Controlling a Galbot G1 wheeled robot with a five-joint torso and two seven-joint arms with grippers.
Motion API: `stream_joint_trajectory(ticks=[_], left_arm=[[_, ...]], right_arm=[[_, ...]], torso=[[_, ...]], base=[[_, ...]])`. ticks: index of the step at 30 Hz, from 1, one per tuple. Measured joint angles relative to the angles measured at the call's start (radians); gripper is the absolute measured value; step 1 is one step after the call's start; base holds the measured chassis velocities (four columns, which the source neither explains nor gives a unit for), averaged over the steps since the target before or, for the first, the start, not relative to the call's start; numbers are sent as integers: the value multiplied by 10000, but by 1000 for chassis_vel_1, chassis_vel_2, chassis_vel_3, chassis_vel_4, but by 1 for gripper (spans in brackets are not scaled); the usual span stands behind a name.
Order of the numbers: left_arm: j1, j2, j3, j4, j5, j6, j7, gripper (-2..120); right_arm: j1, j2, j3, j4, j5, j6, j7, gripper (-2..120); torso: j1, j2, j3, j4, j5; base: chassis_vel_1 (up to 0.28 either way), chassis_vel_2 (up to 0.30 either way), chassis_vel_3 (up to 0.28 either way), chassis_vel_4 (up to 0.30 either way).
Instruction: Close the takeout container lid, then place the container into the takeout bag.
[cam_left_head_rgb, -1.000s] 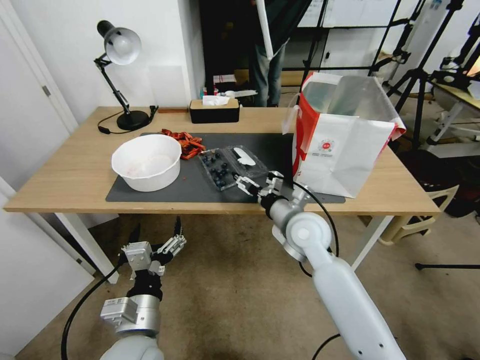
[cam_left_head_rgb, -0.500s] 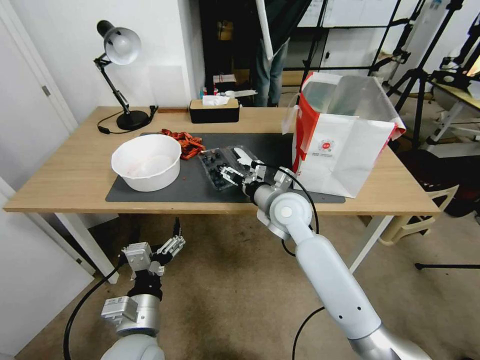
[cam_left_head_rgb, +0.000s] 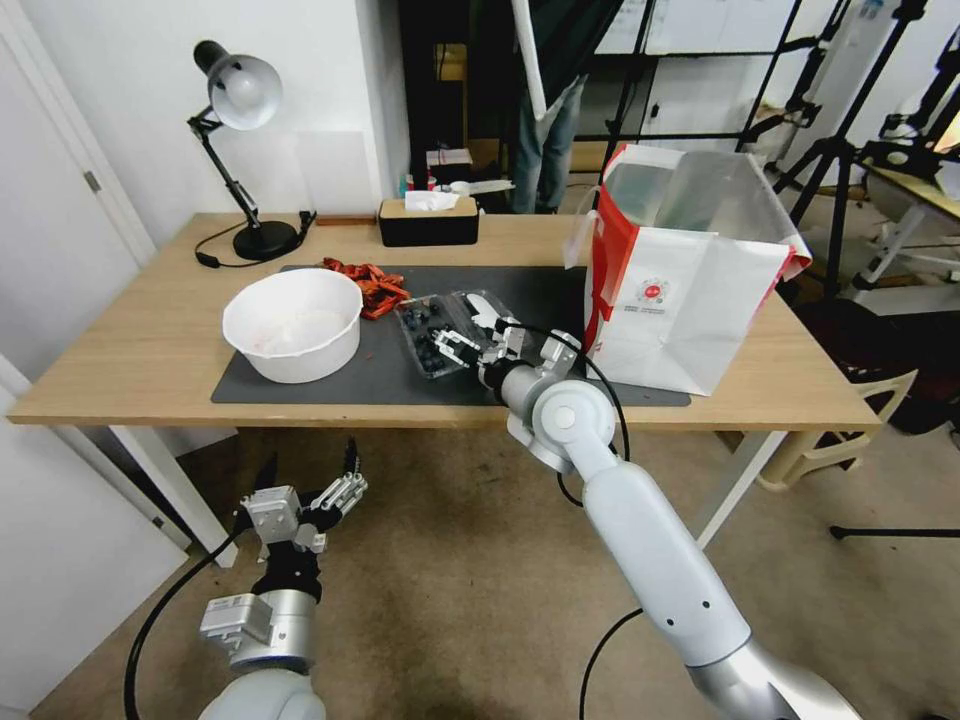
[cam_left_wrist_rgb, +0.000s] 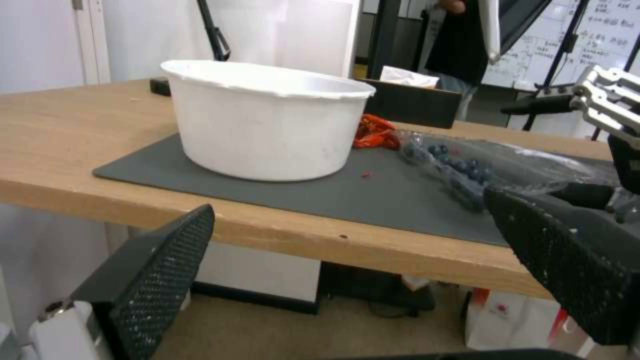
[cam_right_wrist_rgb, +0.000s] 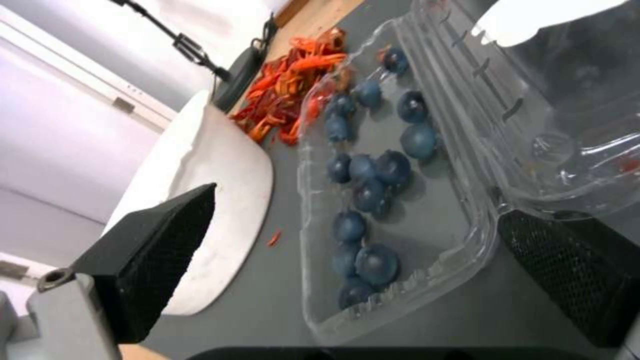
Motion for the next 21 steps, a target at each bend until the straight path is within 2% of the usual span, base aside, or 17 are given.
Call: stream_joint_trajectory(ticks=[21], left_arm=[[-19, 134, 40, 281, -1, -183, -26, 100]], right_arm=[[-953, 447, -436, 735, -695, 42, -165, 100]], torso=[[-1, 0, -1, 1, 0]], base=[[0, 0, 0, 0]])
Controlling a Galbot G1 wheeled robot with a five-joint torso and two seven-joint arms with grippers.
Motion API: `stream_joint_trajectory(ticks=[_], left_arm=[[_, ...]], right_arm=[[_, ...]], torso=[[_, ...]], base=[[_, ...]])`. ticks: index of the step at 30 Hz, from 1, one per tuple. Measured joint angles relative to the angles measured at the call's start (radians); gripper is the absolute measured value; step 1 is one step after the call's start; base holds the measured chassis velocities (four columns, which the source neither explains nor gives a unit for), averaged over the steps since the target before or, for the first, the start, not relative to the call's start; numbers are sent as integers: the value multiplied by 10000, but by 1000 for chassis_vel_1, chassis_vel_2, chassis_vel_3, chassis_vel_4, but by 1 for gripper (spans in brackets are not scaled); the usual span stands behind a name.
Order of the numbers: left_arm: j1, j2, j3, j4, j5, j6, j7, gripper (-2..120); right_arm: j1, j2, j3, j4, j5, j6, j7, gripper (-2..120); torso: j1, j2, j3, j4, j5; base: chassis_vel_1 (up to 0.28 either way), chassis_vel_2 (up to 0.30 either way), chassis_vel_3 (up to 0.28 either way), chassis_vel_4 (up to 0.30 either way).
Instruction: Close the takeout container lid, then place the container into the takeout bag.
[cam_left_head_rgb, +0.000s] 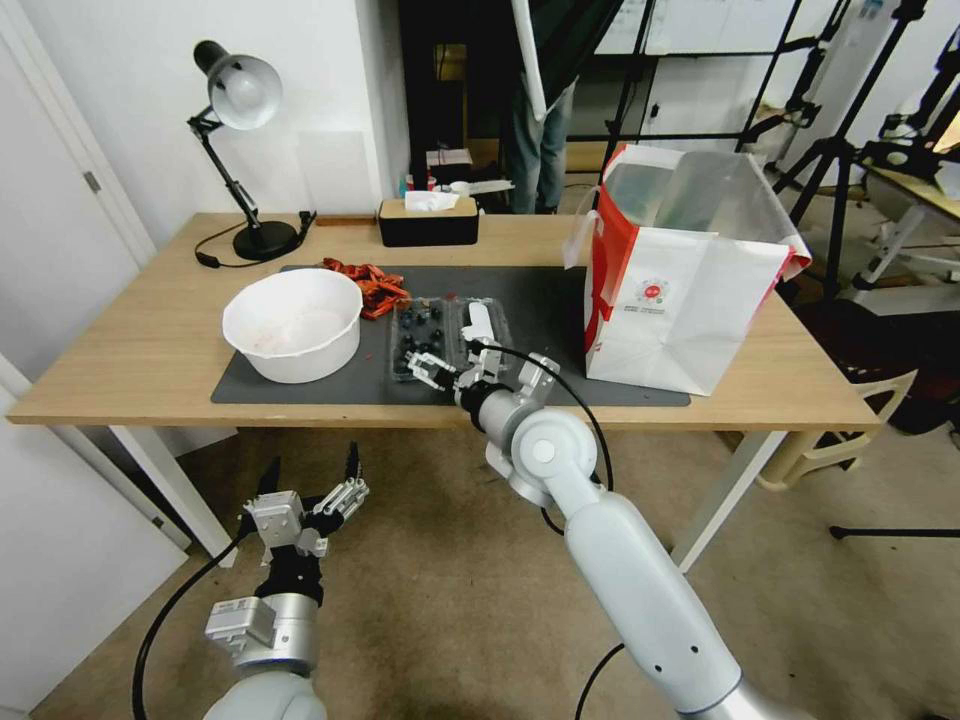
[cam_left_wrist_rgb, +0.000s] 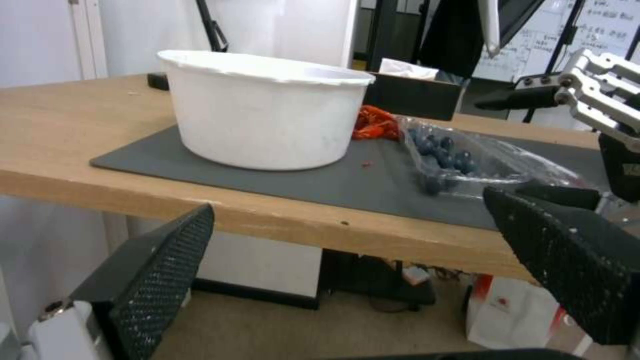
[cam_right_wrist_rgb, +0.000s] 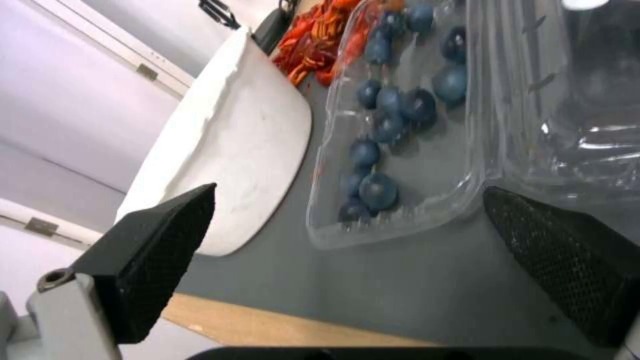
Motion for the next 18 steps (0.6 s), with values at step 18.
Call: stream_joint_trajectory(ticks=[18], left_arm=[[62, 29, 84, -45, 8, -44, 43, 100]], right_arm=[[-1668, -1153, 467, 2313, -1772, 558, -875, 100]], torso=[[0, 2, 0, -1, 5]], base=[[0, 0, 0, 0]])
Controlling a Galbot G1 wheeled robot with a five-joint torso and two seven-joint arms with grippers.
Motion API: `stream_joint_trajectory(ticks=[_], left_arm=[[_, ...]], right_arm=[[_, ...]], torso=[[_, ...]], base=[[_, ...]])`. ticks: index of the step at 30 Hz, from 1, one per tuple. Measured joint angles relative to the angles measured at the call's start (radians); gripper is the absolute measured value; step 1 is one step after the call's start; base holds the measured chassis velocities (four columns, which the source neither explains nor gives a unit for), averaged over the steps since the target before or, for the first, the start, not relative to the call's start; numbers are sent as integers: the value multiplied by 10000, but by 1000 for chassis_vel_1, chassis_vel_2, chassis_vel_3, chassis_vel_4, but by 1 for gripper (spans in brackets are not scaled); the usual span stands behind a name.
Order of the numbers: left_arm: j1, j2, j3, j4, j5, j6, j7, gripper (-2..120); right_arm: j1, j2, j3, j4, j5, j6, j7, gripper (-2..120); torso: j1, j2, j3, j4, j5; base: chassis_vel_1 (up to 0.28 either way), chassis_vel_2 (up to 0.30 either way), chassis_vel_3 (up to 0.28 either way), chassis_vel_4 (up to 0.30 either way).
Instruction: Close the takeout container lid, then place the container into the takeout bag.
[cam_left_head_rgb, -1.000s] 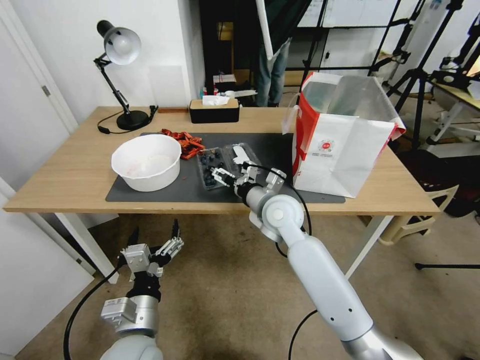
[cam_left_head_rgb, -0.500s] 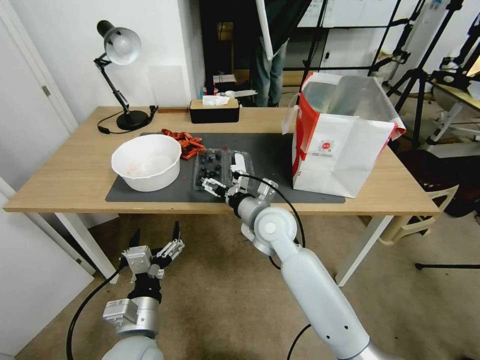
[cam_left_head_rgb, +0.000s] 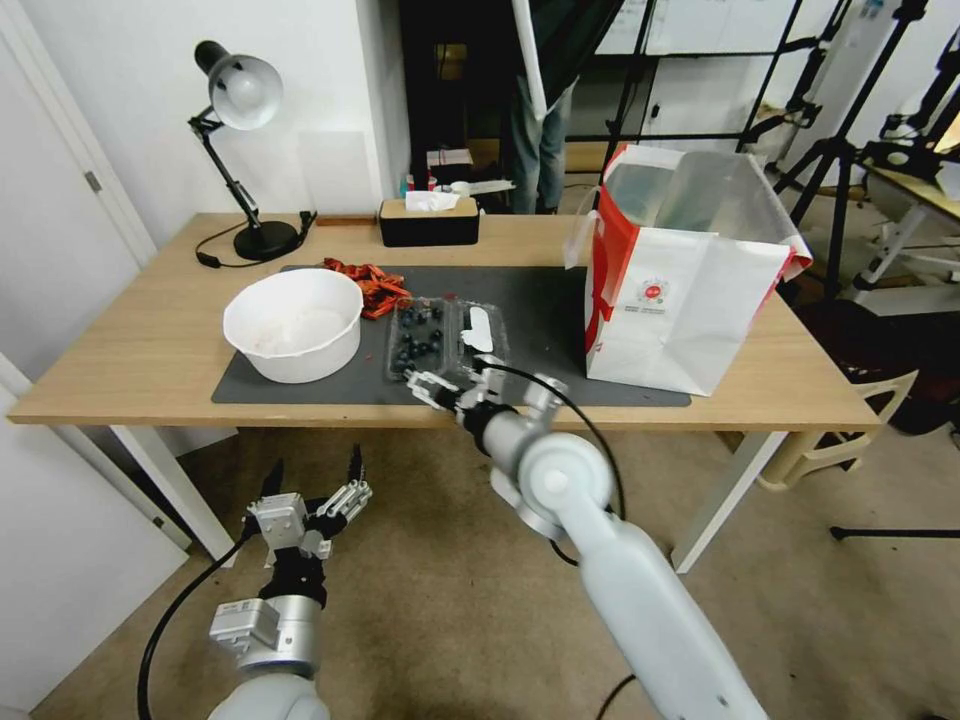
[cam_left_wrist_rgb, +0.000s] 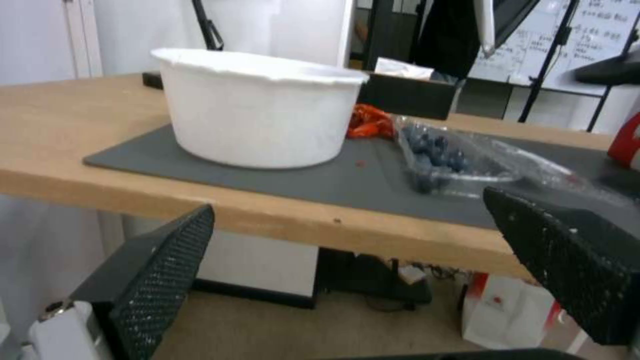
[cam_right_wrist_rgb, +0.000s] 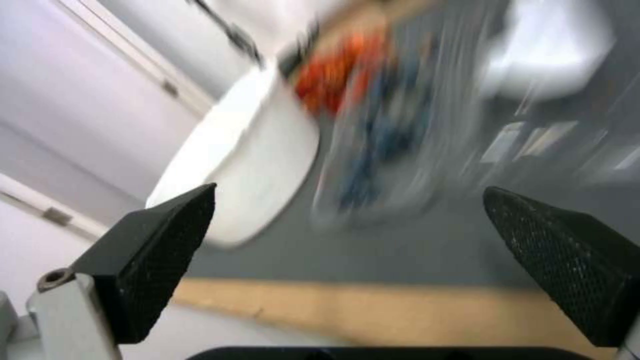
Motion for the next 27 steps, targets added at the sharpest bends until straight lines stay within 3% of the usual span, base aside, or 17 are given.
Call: stream_joint_trajectory(ticks=[1, 2, 4, 7, 9, 12, 13, 16, 17, 19, 27], left_arm=[[28, 39, -12, -33, -5, -10, 11, 100], [28, 39, -12, -33, -5, -10, 11, 100], [112, 168, -7, -131, -209, -26, 40, 100], [158, 242, 0, -180, -294, -7, 70, 100], [160, 353, -26, -101, -340, 0, 117, 100], [148, 403, -34, -25, -363, 0, 138, 100], [148, 403, -34, -25, -363, 0, 138, 100], [87, 500, -59, 79, -440, 15, 203, 100], [87, 500, -59, 79, -440, 15, 203, 100], [28, 577, -80, 176, -426, 48, 250, 100], [-60, 642, -95, 338, -326, 35, 371, 100]], right_arm=[[-255, -276, 174, 266, -827, 302, -415, 100], [-255, -276, 174, 266, -827, 302, -415, 100], [-873, -950, 671, 776, -2596, 1030, -1254, 100], [-1176, -1245, 987, 960, -3390, 1424, -1550, 100], [-2019, -1771, 1627, 1245, -4989, 2430, -2103, 100], [-2469, -1919, 1928, 1336, -5754, 2994, -2246, 100], [-2469, -1919, 1928, 1336, -5754, 2994, -2246, 100], [-3867, -1804, 2766, 1415, -7426, 4577, -2350, 100], [-3867, -1804, 2766, 1415, -7426, 4577, -2350, 100], [-4880, -1381, 3137, 1288, -8208, 5663, -2337, 100], [-5943, -677, 2987, 945, -8664, 6682, -2316, 100]], torso=[[0, 0, 0, -2, -2], [0, 0, 0, -2, -2], [0, 0, 1, -2, -2], [0, 0, 0, 1, -1], [0, 0, 0, -1, -1], [0, 0, 0, 0, -4], [0, 0, 0, 0, -4], [-1, 0, -1, 0, -2], [-1, 0, -1, 0, -2], [-1, 0, 0, -3, -3], [-1, -1, 0, -1, -4]], base=[[0, 0, 0, 0], [0, 0, 0, 0], [0, 0, 0, 0], [0, 0, 0, 0], [0, 0, 0, 0], [0, 0, 0, 0], [0, 0, 0, 0], [0, 0, 0, 0], [0, 0, 0, 0], [0, 0, 0, 0], [0, 0, 0, 0]])
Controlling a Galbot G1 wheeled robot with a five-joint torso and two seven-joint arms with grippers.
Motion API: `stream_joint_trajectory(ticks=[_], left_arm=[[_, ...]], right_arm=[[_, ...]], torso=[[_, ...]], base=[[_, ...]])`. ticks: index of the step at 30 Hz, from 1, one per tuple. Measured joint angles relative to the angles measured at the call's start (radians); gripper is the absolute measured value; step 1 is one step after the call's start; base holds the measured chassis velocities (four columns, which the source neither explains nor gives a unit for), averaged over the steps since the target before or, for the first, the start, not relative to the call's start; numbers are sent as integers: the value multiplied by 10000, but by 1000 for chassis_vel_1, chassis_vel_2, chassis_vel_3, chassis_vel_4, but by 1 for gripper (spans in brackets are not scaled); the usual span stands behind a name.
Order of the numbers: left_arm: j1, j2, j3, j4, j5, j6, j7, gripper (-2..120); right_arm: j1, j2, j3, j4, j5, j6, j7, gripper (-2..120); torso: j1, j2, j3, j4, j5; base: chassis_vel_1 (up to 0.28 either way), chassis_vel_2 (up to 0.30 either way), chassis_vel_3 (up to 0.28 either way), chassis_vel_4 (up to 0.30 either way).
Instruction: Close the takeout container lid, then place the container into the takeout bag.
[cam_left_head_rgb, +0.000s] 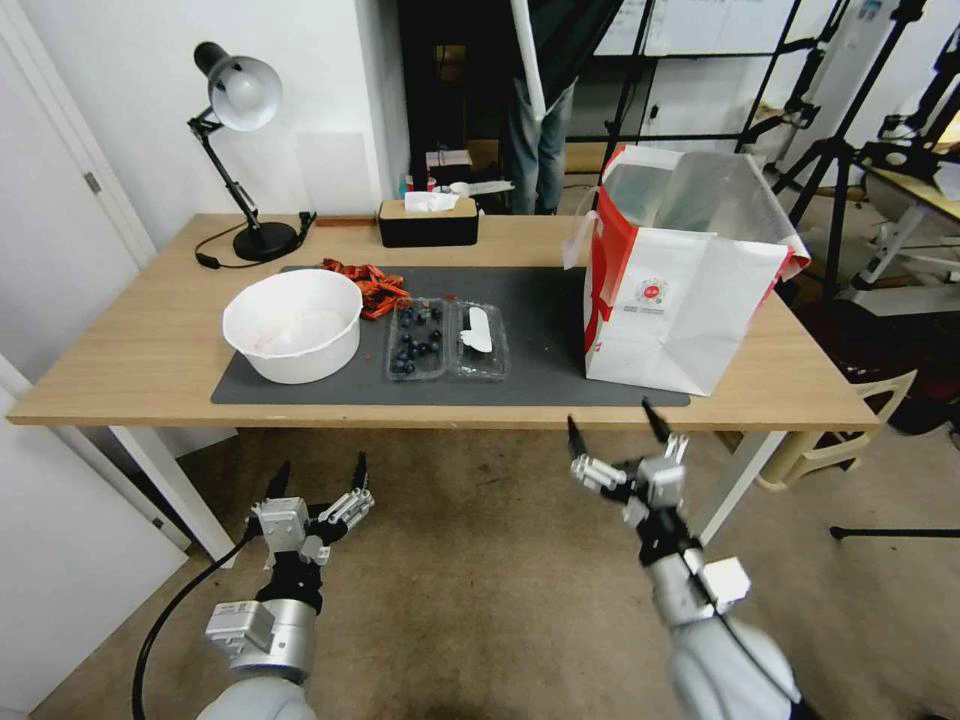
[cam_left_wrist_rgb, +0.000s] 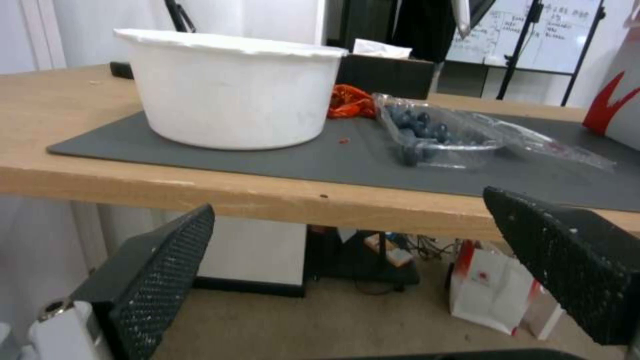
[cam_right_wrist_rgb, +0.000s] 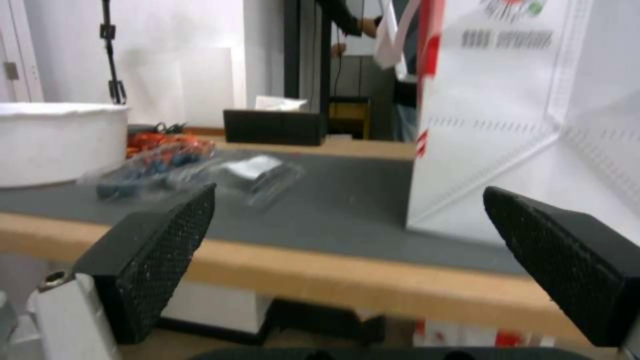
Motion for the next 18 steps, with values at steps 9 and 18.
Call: stream_joint_trajectory(ticks=[9, 18], left_arm=[[-24, 75, 3, 93, -17, -66, 31, 100], [-47, 221, -19, 82, -64, -60, 27, 100]], right_arm=[[-283, 493, -322, -224, -527, 22, 31, 100], [131, 643, -1014, -240, 767, -503, -250, 100]], torso=[[0, 0, 1, 1, -2], [0, 0, 2, 0, 0]], base=[[0, 0, 0, 0], [0, 0, 0, 0]])
